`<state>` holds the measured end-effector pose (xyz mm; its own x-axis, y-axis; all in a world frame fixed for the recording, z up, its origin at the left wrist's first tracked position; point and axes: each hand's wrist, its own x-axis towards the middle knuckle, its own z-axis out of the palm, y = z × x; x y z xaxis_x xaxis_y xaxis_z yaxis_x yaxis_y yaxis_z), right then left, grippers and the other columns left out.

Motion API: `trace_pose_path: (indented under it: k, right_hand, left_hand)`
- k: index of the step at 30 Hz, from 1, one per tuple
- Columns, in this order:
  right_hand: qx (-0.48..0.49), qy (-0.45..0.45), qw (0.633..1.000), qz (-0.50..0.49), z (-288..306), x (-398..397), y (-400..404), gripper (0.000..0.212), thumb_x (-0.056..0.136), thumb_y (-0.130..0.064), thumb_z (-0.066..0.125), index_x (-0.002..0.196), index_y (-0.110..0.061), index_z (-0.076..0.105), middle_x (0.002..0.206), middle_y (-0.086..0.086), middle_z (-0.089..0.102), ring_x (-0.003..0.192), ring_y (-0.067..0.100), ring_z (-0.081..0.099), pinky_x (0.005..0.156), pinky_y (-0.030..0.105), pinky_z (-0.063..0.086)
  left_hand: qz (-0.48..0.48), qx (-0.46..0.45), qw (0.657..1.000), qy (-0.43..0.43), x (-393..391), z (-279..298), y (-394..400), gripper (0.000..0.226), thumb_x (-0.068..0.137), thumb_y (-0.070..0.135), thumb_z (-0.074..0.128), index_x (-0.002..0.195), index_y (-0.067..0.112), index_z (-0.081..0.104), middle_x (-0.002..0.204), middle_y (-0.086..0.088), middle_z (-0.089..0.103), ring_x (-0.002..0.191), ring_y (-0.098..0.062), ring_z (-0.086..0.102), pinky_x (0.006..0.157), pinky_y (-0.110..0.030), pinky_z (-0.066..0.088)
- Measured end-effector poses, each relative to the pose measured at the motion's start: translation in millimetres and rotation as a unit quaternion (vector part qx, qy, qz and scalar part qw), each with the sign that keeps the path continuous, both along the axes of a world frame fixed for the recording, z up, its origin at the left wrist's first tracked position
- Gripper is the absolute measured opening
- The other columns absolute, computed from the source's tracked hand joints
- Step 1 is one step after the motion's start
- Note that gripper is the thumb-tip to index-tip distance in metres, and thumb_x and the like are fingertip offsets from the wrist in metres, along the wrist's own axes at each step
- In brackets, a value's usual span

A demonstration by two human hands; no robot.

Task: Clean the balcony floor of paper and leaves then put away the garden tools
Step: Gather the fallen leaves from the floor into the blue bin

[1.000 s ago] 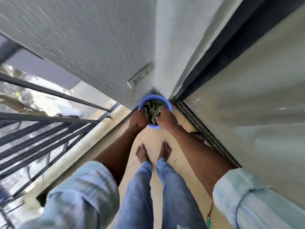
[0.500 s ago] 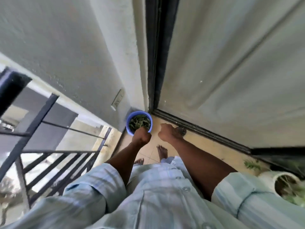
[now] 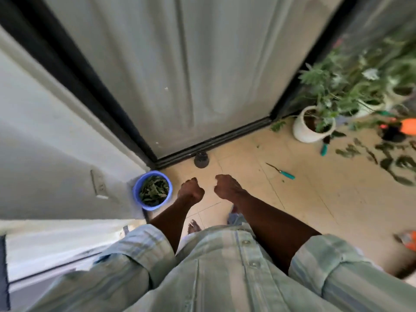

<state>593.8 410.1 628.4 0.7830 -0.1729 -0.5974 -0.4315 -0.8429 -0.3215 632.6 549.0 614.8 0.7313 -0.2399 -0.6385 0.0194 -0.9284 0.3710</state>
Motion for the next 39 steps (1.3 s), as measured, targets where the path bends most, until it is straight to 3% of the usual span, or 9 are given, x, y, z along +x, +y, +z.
trace_pose_path:
  k: [6, 14, 20, 26, 33, 36, 39]
  right_hand:
    - [-0.009, -0.006, 0.990, -0.137, -1, -70, -70, 0.042, 0.094, -0.021, 0.050, 0.133, -0.006, 0.049, 0.140, 0.012, 0.051, 0.131, 0.028, 0.046, 0.105, 0.034, 0.040]
    - [0.004, 0.014, 0.946, -0.323, -8, -203, -191, 0.036, 0.091, -0.018, 0.049, 0.127, -0.010, 0.054, 0.131, 0.011, 0.056, 0.118, 0.030, 0.054, 0.091, 0.033, 0.047]
    - [-0.012, 0.011, 0.901, -0.433, 0, -311, -297, 0.031, 0.088, -0.011, 0.046, 0.117, -0.007, 0.058, 0.126, 0.014, 0.058, 0.115, 0.034, 0.056, 0.089, 0.034, 0.048]
    - [-0.006, -0.031, 0.849, -0.527, 0, -381, -343, 0.026, 0.084, -0.006, 0.045, 0.105, -0.006, 0.060, 0.118, 0.016, 0.063, 0.107, 0.034, 0.059, 0.084, 0.034, 0.050]
    - [-0.035, -0.040, 0.782, -0.621, -7, -455, -405, 0.040, 0.083, -0.006, 0.046, 0.121, -0.008, 0.058, 0.123, 0.014, 0.062, 0.113, 0.033, 0.058, 0.091, 0.035, 0.050]
    - [-0.050, -0.041, 0.762, -0.644, -12, -473, -442, 0.040, 0.080, -0.005, 0.047, 0.119, -0.008, 0.058, 0.121, 0.015, 0.063, 0.112, 0.033, 0.059, 0.091, 0.036, 0.051]
    - [-0.059, -0.041, 0.755, -0.652, -16, -482, -486, 0.037, 0.082, -0.006, 0.047, 0.116, -0.007, 0.060, 0.120, 0.015, 0.064, 0.110, 0.033, 0.060, 0.087, 0.035, 0.051]
  left_hand:
    - [-0.131, 0.004, 0.991, 0.003, -29, 1, -75, 0.044, 0.087, 0.014, 0.051, 0.130, 0.006, 0.049, 0.136, -0.018, 0.052, 0.126, -0.034, 0.049, 0.102, -0.037, 0.043]
    - [-0.271, 0.019, 0.962, -0.001, -121, -5, -225, 0.046, 0.090, 0.017, 0.049, 0.135, 0.009, 0.047, 0.140, -0.015, 0.050, 0.129, -0.032, 0.047, 0.104, -0.038, 0.042]
    - [-0.386, -0.005, 0.922, -0.019, -211, -1, -352, 0.050, 0.092, 0.021, 0.051, 0.141, 0.012, 0.042, 0.141, -0.012, 0.048, 0.132, -0.028, 0.043, 0.106, -0.034, 0.039]
    - [-0.462, 0.001, 0.886, -0.037, -262, 10, -440, 0.045, 0.091, 0.020, 0.052, 0.135, 0.010, 0.047, 0.136, -0.012, 0.052, 0.126, -0.029, 0.049, 0.100, -0.034, 0.043]
    - [-0.555, 0.024, 0.830, -0.039, -310, 3, -533, 0.043, 0.089, 0.020, 0.049, 0.130, 0.010, 0.051, 0.135, -0.013, 0.051, 0.126, -0.031, 0.050, 0.100, -0.038, 0.044]
    - [-0.588, 0.011, 0.808, -0.038, -332, -2, -583, 0.038, 0.092, 0.022, 0.046, 0.128, 0.010, 0.052, 0.135, -0.014, 0.052, 0.124, -0.031, 0.051, 0.098, -0.038, 0.045]
    - [-0.610, 0.009, 0.792, -0.018, -345, -8, -642, 0.048, 0.090, 0.020, 0.050, 0.137, 0.010, 0.047, 0.140, -0.013, 0.049, 0.126, -0.030, 0.050, 0.099, -0.037, 0.046]
